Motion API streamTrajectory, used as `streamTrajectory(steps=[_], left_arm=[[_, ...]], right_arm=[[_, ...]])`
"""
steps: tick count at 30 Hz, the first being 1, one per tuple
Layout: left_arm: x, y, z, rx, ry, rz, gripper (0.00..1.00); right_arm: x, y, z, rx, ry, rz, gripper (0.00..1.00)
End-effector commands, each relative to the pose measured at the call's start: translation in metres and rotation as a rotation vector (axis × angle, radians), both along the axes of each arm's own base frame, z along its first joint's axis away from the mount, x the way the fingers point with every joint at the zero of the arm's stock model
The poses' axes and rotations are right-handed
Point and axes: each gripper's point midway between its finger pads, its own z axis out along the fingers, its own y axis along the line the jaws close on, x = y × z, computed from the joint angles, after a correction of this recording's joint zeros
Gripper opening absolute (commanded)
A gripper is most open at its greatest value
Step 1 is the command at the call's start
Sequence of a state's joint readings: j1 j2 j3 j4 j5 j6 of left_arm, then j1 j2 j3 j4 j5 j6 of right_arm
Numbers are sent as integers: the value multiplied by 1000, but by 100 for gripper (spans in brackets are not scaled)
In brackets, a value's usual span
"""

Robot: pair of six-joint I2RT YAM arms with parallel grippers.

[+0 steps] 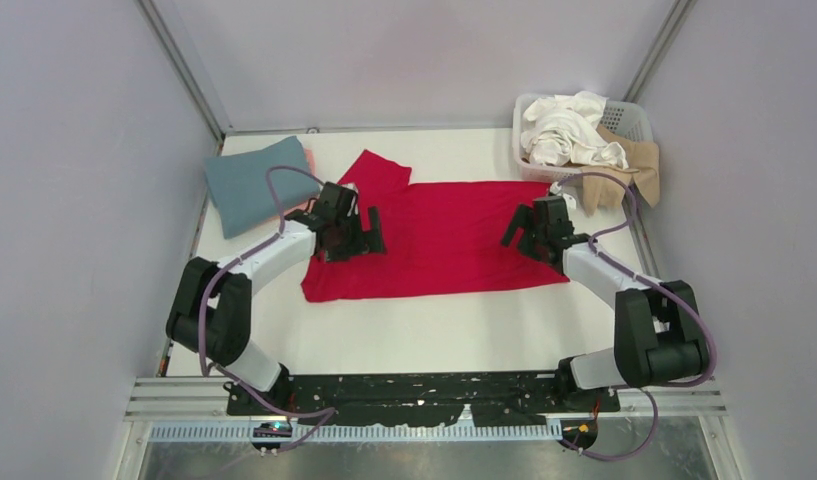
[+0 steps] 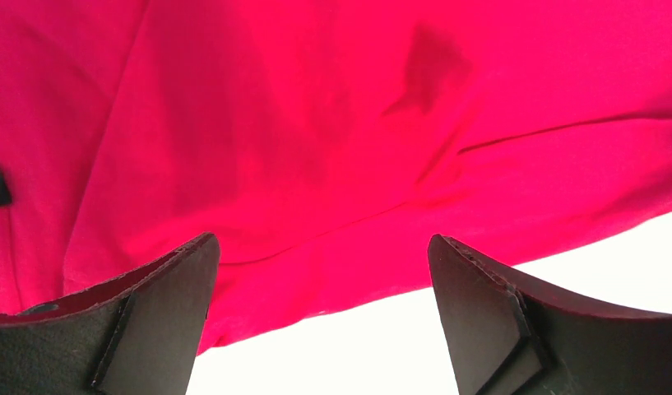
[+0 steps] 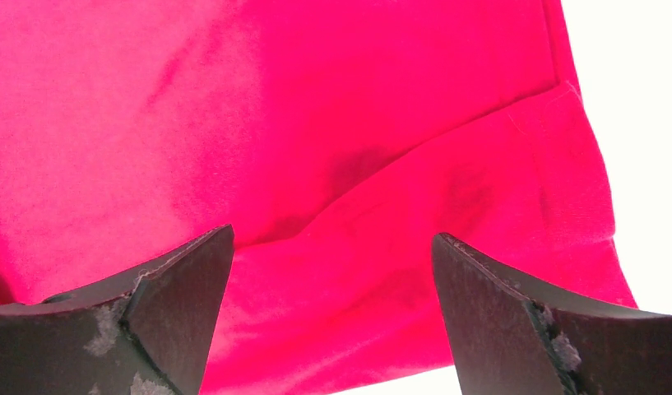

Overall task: Fold and stack the t-shirts
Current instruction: Fold the flattened tshirt in 1/3 of the way

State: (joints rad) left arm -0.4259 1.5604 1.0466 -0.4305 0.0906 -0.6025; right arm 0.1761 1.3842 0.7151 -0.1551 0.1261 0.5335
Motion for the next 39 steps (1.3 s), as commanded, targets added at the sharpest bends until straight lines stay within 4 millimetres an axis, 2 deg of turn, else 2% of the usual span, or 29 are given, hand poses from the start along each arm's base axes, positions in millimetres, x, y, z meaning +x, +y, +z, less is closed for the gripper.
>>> streamTrajectory(steps=[1, 4, 8, 11, 17, 22, 25, 30, 33, 39], left_arm=[[-8, 3, -25, 1, 54, 18, 99], [-22, 9, -46, 27, 121, 29, 100], [-40, 15, -62, 24, 162, 48, 100], [-54, 22, -70, 37, 190, 62, 100], [-91, 33, -82, 21, 228, 86, 100], [-124, 34, -82, 14, 226, 68, 100], [-150, 46, -90, 41, 253, 93, 100], [-180, 66, -99, 80, 294, 124, 100], [-192, 69, -101, 82, 319, 113, 100], [-217, 82, -96, 94, 356, 149, 100]], right_arm=[[9, -7, -6, -38, 19, -48, 95], [0, -9, -21, -43, 73, -57, 95], [-24, -9, -40, -18, 147, -68, 95], [-41, -3, -44, 21, 203, -58, 95], [-88, 14, -47, 127, 286, 13, 95], [-134, 17, -58, 154, 366, 34, 95], [-155, 13, -55, 137, 379, 36, 95], [-171, 9, -42, 107, 375, 24, 95], [-190, 5, -46, 86, 451, 25, 95], [-200, 4, -50, 94, 470, 2, 95]])
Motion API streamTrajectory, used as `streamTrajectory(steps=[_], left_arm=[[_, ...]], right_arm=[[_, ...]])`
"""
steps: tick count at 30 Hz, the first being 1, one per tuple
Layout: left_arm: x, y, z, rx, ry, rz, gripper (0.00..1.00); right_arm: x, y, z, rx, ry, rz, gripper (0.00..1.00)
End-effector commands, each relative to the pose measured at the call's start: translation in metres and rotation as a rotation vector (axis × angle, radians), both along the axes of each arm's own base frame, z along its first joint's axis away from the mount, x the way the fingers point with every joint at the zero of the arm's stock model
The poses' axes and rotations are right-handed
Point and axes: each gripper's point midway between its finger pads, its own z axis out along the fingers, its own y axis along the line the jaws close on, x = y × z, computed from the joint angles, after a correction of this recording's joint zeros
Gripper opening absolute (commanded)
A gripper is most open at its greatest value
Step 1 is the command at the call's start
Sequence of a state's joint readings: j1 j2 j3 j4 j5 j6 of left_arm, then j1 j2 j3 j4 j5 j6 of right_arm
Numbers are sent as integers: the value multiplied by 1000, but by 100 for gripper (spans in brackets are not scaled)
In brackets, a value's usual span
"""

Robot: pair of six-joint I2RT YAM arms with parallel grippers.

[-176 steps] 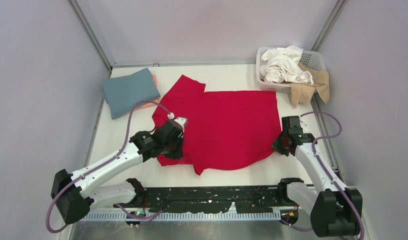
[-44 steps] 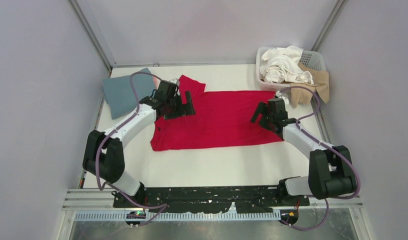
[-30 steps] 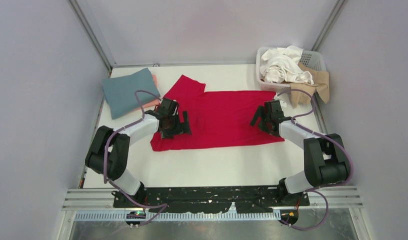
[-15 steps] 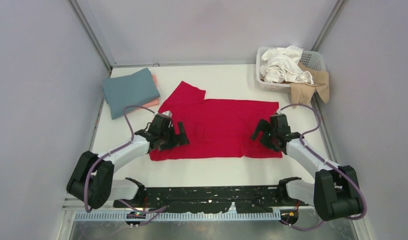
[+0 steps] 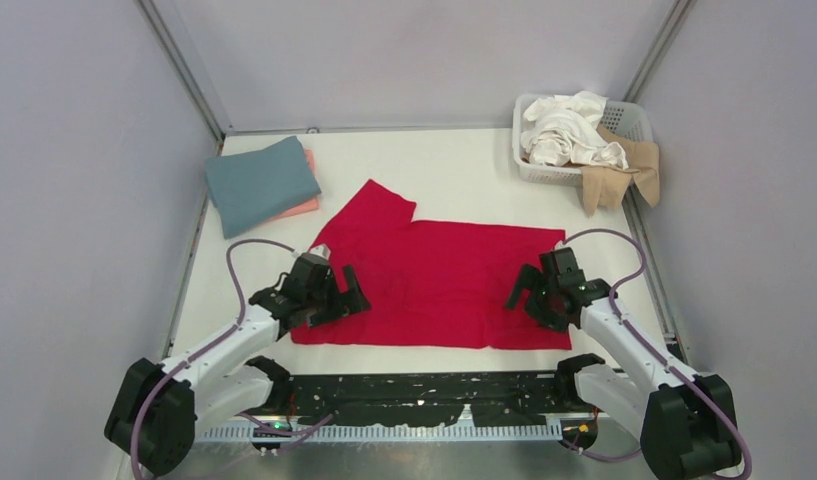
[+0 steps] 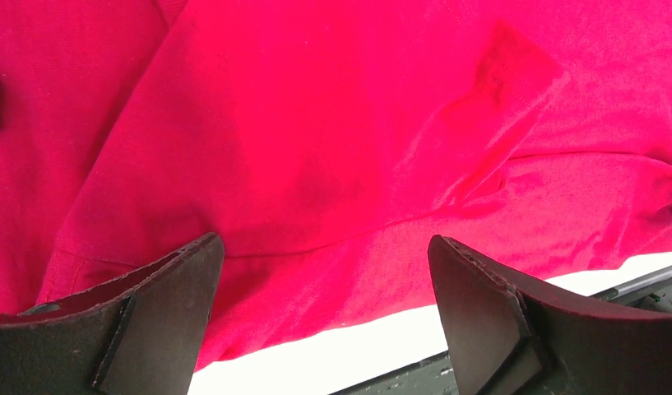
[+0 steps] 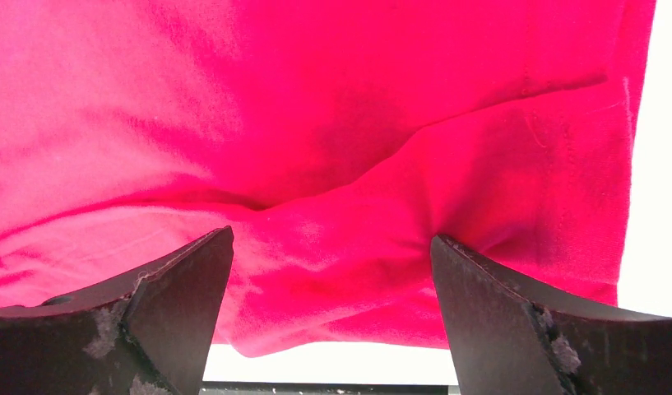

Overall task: Fold and stack the t-shirts
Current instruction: Fold the flattened tshirt in 1/3 of the way

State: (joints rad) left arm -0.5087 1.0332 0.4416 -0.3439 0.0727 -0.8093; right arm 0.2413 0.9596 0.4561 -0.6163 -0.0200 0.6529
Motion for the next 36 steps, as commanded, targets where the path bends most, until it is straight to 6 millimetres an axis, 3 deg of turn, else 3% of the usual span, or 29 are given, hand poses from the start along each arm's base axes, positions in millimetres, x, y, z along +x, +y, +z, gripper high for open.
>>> streamTrajectory(steps=[1, 10, 19, 32, 36], left_arm=[[-88, 46, -44, 151, 317, 38, 100], [-112, 47, -45, 84, 346, 62, 100], [-132, 46, -47, 64, 405, 38, 100], [-108, 55, -30, 137, 308, 63, 100], [-90, 55, -6, 146, 221, 54, 100]], right_arm=[[-39, -14, -15, -57, 145, -42, 95], [-37, -23, -14, -99, 121, -87, 95], [-40, -21, -14, -75, 110, -96, 95], [-41, -20, -10, -63, 106, -113, 95], [-14, -16, 18, -50, -9, -108, 95]])
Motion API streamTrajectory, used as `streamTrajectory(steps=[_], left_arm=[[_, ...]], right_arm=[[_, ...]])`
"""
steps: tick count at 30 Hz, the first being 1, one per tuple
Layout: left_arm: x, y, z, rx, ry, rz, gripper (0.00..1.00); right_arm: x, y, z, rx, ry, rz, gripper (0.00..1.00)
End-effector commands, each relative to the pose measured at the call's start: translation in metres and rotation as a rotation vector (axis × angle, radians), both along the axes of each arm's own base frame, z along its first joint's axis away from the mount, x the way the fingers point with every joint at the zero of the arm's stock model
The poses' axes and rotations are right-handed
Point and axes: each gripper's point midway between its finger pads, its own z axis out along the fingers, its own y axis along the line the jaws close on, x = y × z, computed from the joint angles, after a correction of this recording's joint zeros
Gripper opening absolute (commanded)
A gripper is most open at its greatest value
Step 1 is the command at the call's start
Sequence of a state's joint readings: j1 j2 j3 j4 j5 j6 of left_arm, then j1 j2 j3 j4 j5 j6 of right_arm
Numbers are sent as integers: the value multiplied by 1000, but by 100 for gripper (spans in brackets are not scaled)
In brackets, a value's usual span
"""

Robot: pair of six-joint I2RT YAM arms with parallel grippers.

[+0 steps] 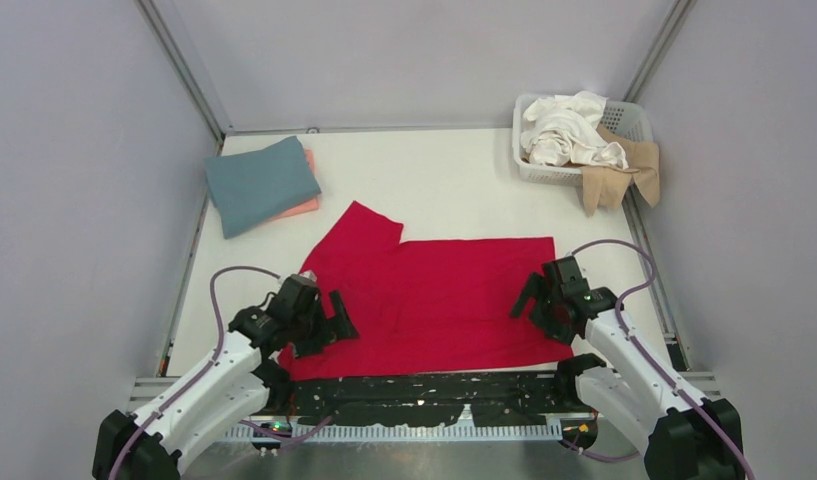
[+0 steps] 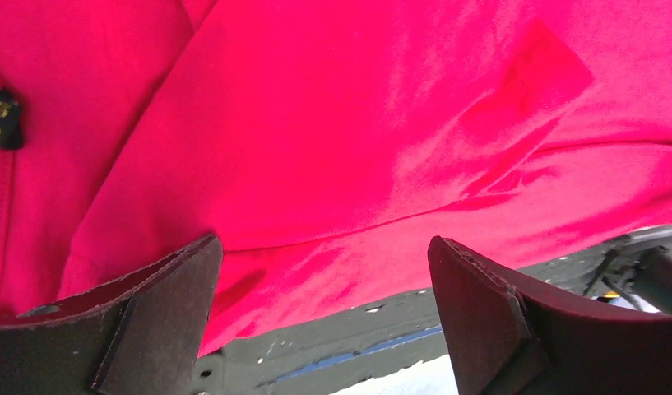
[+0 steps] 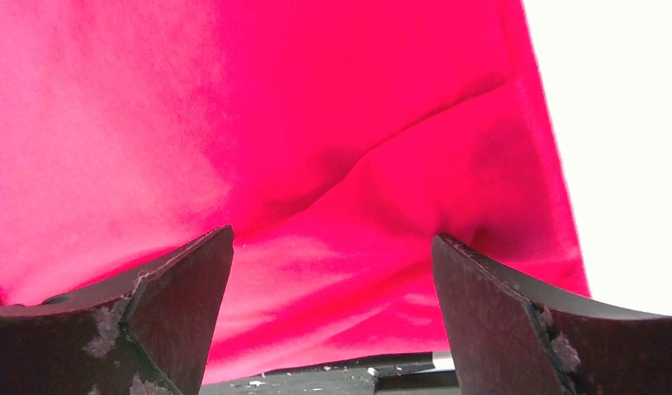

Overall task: Fold and stack the t-shirts
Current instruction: Fold the flattened tshirt in 1/3 of the way, then grab the side of the flattened tshirt furthest away from the robot with both arms

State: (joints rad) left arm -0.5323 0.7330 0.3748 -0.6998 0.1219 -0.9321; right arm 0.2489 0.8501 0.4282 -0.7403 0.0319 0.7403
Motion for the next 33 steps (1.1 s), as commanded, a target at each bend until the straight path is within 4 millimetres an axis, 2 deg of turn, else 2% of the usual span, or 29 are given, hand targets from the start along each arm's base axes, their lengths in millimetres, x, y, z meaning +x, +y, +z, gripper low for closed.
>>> streamTrajectory(steps=[1, 6, 10, 11, 12, 13, 15, 17, 19, 22, 23, 26, 28, 30, 33], left_arm=[[-9, 29, 8, 155, 12, -17, 100], [50, 26, 73, 176, -230, 55, 100], [105, 25, 117, 213, -349, 121, 100], [123, 22, 131, 205, -373, 122, 100], [136, 21, 131, 214, -365, 115, 100], [154, 18, 145, 213, -377, 113, 100], [187, 15, 157, 256, -390, 79, 100], [221, 17, 159, 343, -381, 55, 100], [252, 11, 155, 372, -361, 7, 100], [298, -5, 142, 326, -345, -50, 99], [314, -8, 128, 317, -317, -53, 100], [354, -10, 114, 300, -280, -28, 100], [371, -15, 103, 268, -241, -30, 100], [386, -29, 92, 182, -219, -47, 100], [399, -37, 68, 137, -186, -28, 100]], right_arm=[[15, -3, 26, -24, -69, -10, 95], [55, 2, 78, 0, -263, -22, 95], [89, -4, 119, -48, -452, -19, 95], [98, -5, 126, -64, -491, -13, 95], [104, -9, 132, -87, -515, -25, 95], [112, -10, 135, -102, -538, -20, 95], [124, -14, 138, -143, -558, -25, 95], [134, -16, 135, -178, -563, -14, 95], [142, -15, 129, -191, -559, 5, 95], [149, -10, 121, -189, -540, 33, 95], [151, -10, 117, -194, -532, 40, 95], [153, -14, 109, -218, -515, 40, 95], [154, -16, 104, -229, -499, 41, 95], [155, -17, 103, -230, -496, 38, 95], [156, -16, 103, -219, -500, 38, 95]])
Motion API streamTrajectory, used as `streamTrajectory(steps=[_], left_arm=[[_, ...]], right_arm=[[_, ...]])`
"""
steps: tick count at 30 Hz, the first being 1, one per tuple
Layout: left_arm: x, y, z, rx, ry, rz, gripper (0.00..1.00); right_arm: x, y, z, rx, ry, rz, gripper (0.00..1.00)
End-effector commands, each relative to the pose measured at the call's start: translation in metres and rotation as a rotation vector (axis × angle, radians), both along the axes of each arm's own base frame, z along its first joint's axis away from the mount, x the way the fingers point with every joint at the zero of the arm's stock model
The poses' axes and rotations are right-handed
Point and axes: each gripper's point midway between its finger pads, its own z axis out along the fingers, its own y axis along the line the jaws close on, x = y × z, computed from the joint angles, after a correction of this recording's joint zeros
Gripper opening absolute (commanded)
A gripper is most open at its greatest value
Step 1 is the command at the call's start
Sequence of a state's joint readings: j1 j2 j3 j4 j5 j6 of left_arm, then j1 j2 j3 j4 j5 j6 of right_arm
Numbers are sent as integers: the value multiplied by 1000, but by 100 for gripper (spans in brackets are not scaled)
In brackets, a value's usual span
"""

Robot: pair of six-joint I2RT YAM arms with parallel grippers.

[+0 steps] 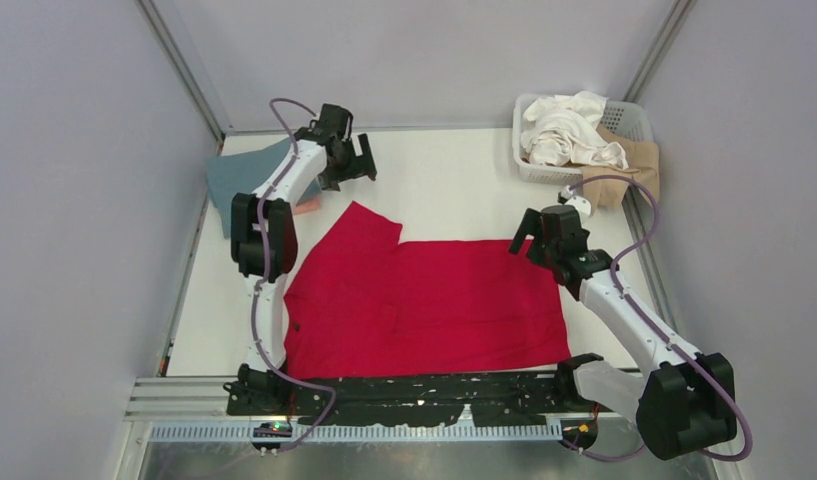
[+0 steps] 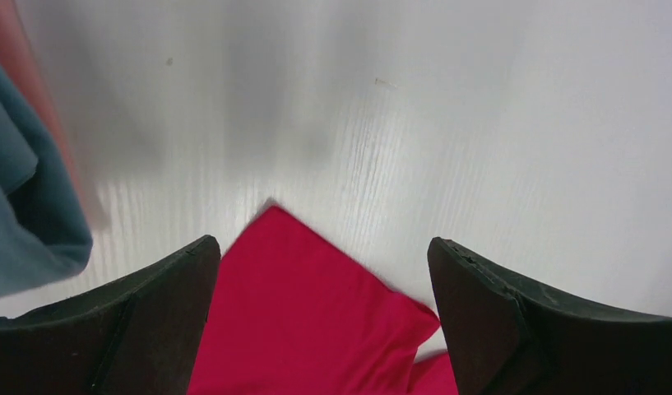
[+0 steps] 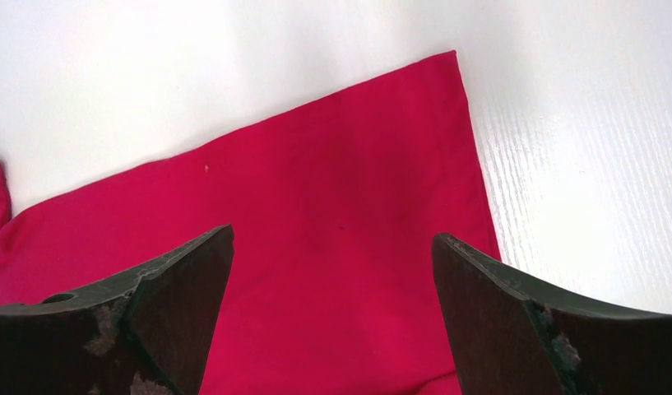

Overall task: Fold and stack the t-shirts
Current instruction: Grab the side of the flattened tshirt furthest away from the robot with both arms

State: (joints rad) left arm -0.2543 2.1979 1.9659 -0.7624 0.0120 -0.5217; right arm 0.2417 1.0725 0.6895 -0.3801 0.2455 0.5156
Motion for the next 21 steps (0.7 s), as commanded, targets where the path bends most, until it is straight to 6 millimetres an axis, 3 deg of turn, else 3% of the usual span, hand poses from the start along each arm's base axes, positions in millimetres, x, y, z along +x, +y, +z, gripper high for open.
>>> streamTrajectory(steps=[1, 4, 11, 21], left_arm=[[12, -14, -4, -98, 29, -5, 100], [12, -8, -20, -60, 70, 28, 100], [2, -16, -48, -108, 133, 38, 100], [-16, -15, -58, -81, 197, 67, 100]], right_arm=[[16, -2, 17, -5, -78, -10, 95], [16, 0, 14, 7, -72, -3, 95], [17, 6, 8, 32, -59, 12, 95], [17, 8, 5, 38, -54, 21, 95]])
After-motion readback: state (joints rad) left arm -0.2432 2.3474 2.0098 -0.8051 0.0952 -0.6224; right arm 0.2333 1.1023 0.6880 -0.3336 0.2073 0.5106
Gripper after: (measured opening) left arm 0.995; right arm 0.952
